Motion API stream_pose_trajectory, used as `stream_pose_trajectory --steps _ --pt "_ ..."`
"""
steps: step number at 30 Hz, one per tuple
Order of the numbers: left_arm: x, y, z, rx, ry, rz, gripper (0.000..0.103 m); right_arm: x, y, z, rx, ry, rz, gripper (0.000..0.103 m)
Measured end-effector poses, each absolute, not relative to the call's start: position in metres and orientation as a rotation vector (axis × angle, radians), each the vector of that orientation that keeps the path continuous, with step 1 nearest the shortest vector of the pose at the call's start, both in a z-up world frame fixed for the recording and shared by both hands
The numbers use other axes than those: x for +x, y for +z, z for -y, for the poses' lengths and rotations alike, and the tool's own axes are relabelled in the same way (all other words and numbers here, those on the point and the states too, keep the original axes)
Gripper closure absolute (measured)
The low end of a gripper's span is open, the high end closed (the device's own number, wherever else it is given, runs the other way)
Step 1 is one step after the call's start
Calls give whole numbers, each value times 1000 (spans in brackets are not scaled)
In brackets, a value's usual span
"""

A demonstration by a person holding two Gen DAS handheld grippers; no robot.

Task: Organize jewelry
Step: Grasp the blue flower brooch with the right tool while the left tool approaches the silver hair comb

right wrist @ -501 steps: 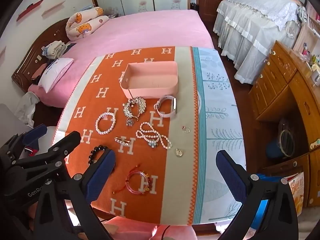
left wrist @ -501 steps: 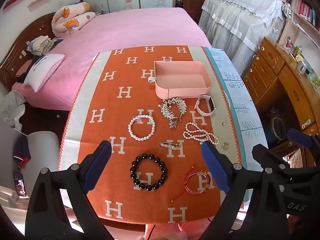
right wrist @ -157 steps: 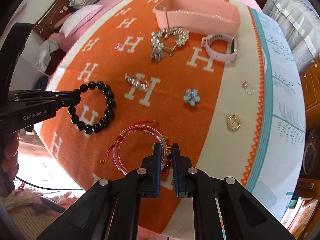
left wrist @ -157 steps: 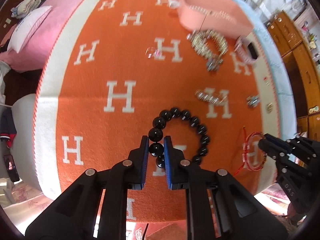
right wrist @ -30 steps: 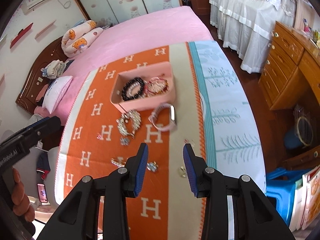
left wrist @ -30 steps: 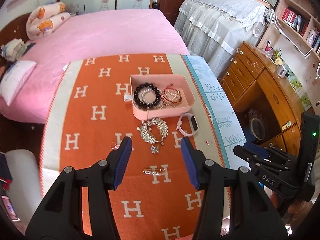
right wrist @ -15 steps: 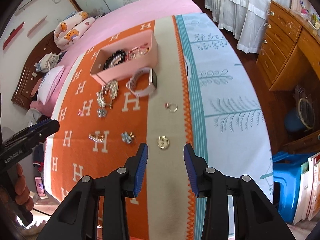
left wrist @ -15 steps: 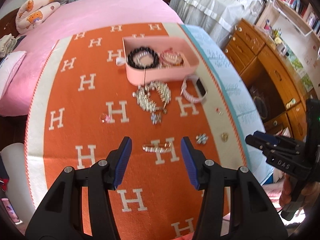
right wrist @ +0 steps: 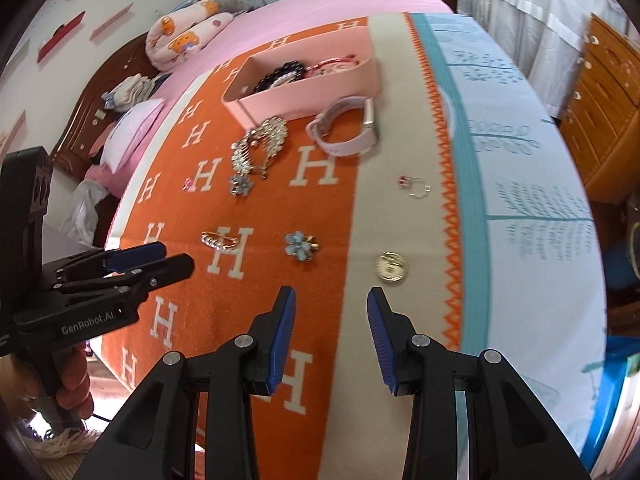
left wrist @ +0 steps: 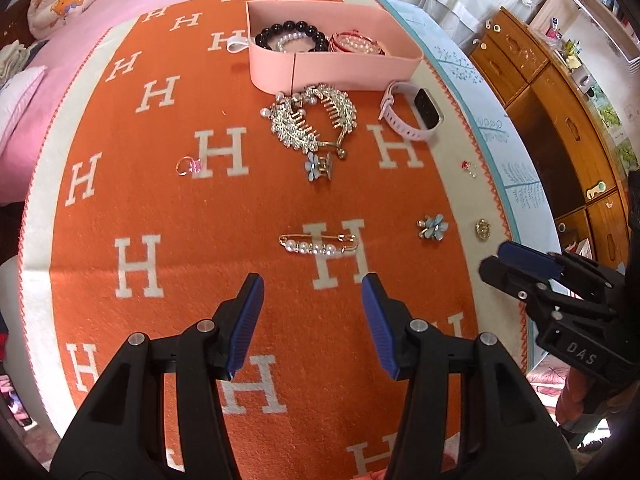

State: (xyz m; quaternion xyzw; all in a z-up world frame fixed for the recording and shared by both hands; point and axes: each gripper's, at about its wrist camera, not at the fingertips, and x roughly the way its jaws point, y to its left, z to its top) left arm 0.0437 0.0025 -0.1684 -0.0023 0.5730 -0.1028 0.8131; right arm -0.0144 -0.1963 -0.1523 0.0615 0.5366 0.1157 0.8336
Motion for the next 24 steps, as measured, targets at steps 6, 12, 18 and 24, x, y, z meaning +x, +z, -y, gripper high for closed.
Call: stream_pose_trajectory --steps 6,12,18,24 --pt "48 -171 -6 -24 -195 -1232 55 3 -164 176 78 273 -1116 65" --pt "62 -167 -11 -61 -172 -1216 55 19 -178 154 -37 272 -1093 66" --pt "82 -163 -4 -83 -180 -1181 55 21 -188 136 -182 275 -1033 78" --pt "103 -174 10 -81 -189 -1184 55 25 -189 140 -156 297 -1018 83"
